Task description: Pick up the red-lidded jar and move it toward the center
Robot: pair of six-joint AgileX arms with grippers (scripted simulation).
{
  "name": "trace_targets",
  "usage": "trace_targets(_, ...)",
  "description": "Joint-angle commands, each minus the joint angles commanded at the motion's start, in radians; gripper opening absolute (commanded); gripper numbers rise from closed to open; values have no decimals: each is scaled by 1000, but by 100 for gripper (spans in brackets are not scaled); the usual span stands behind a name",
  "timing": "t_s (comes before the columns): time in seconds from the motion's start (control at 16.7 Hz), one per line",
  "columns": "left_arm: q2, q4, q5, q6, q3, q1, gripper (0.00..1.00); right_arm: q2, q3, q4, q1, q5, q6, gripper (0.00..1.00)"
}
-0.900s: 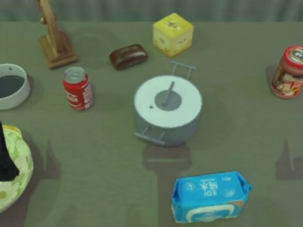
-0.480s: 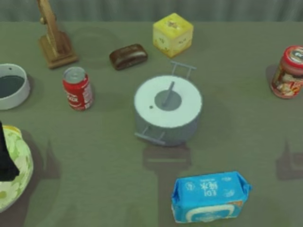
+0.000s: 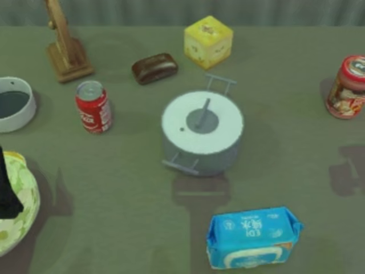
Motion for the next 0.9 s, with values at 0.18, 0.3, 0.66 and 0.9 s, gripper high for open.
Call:
trace_targets(0.18,0,0,0,0,0,0,100,272,306,-162,-6,-4,-79,100)
trace_targets(0.3,0,0,0,0,0,0,100,459,528,-264,-8,-8,-136,100)
trace_targets(0.66,0,0,0,0,0,0,100,1024,1182,-548,-4,-26,-319,100)
trace_targets(0.9,0,0,0,0,0,0,100,1376,1537,-719,8,-42,-436,100)
